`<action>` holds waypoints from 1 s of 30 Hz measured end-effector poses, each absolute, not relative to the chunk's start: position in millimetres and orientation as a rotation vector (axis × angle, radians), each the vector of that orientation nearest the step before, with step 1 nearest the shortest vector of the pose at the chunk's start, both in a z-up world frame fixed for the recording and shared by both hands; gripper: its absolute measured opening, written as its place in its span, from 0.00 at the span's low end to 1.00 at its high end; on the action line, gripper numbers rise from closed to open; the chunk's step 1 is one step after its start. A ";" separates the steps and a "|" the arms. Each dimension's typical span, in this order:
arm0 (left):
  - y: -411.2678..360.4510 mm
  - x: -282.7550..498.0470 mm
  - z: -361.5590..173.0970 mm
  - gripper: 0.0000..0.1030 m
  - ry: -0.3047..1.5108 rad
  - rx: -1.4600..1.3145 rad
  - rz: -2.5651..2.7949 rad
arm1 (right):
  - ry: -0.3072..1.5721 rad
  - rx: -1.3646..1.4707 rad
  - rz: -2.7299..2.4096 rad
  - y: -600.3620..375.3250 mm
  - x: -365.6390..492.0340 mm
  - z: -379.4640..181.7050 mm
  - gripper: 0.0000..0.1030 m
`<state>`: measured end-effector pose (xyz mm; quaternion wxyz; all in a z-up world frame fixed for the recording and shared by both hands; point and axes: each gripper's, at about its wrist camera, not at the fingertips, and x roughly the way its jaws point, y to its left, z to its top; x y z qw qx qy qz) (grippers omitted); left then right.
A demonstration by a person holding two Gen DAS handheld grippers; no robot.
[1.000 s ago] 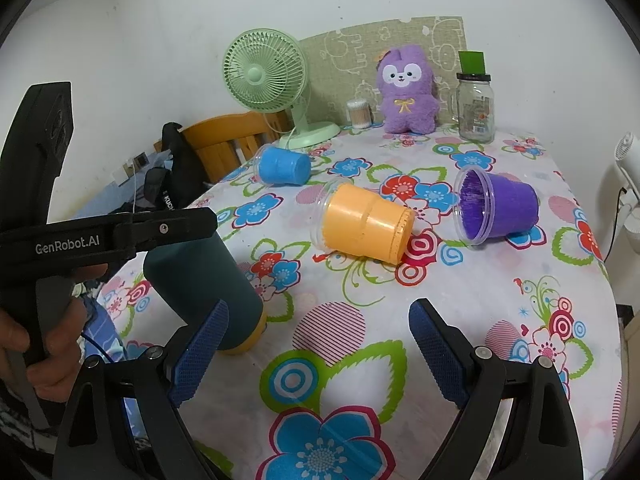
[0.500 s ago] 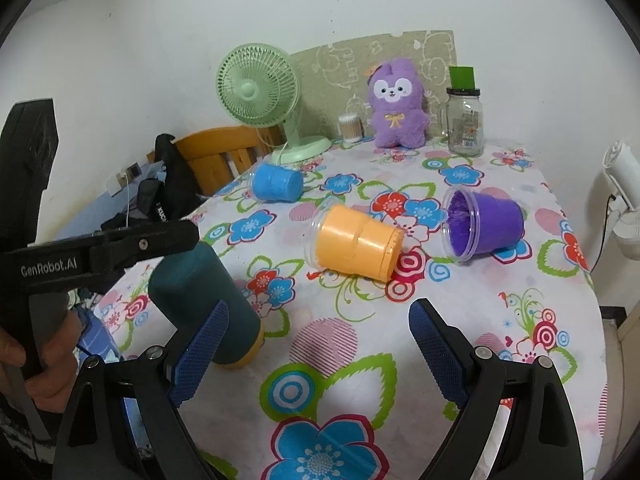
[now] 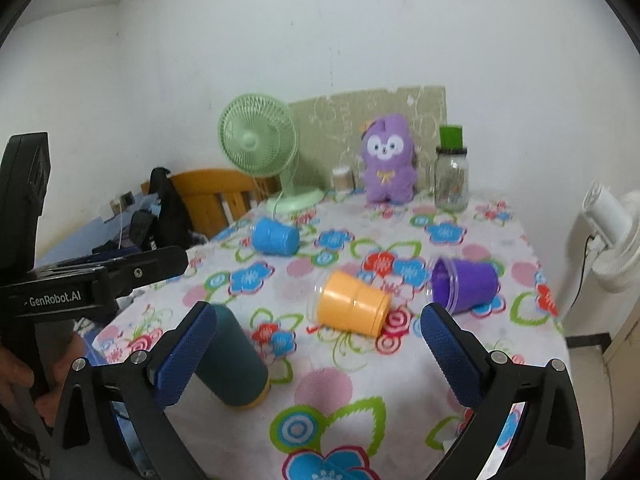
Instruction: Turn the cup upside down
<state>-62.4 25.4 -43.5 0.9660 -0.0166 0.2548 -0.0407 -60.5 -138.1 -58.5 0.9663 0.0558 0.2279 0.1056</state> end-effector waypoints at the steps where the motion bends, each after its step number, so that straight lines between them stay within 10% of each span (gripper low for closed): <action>1: 27.0 -64.4 -40.3 0.97 0.500 -0.037 -0.078 | 0.450 0.105 0.206 -136.9 -61.6 -56.0 1.00; 30: 37.5 -96.4 7.3 1.00 0.272 -0.016 -0.051 | 0.232 0.107 0.136 -127.7 -89.5 8.1 1.00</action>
